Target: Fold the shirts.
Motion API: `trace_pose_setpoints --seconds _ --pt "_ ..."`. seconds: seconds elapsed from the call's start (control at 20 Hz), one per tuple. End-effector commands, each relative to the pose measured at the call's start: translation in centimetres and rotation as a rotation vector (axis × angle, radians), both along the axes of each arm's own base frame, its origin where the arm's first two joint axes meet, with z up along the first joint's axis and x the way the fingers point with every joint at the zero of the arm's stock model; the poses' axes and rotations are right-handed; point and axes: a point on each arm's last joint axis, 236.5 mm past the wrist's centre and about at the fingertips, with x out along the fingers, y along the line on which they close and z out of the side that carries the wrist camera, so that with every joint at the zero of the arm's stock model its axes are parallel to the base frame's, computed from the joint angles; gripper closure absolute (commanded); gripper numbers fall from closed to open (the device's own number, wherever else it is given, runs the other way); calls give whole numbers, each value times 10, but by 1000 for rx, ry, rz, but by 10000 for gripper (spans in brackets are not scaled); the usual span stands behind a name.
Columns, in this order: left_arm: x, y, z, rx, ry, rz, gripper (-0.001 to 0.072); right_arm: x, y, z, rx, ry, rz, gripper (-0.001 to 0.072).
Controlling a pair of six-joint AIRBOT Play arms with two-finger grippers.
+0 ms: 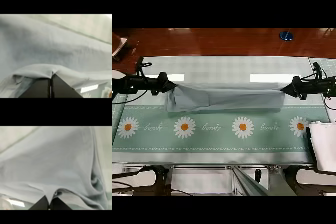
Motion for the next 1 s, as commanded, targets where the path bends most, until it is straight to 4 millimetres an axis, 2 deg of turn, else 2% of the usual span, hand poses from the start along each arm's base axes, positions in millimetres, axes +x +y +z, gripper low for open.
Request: trace_pose_setpoints --seconds 0.0,0.1,0.15,0.2,0.25,0.35,0.4,0.5,0.6,0.7,0.75,0.8,0.95 --pt "29 -11 -24 -4 23 -44 687 36 1 -6 98 -23 -55 694" --pt "29 -22 -41 -11 58 -64 686 45 4 -15 148 -21 -74 693" --pt "28 -26 -47 -13 72 -73 635 47 6 -20 167 -16 -77 672" --pt "27 -27 -50 -14 79 -76 386 47 7 -24 178 -6 -80 494" --pt "25 -27 -48 -20 82 -85 203 45 7 -24 180 -4 -71 297" --pt "22 -13 -29 -44 87 -108 200 39 1 -14 175 -6 -23 303" --pt "18 3 -19 -33 87 -114 200 34 -8 -7 170 -3 5 303" --pt "6 54 -2 46 89 -45 200 19 -40 0 113 12 -1 303" --pt "-5 99 17 126 29 74 201 -4 -84 -11 -52 80 -46 303" --pt "-12 122 35 179 -96 253 200 -17 -105 -30 -138 152 -114 303" --pt "-20 120 38 197 -142 309 200 -17 -101 -38 -134 160 -124 303" --pt "-31 109 35 210 -168 331 201 -14 -93 -45 -120 163 -125 303" --pt "-64 53 17 216 -163 197 201 -4 -61 -63 -88 180 -78 303"
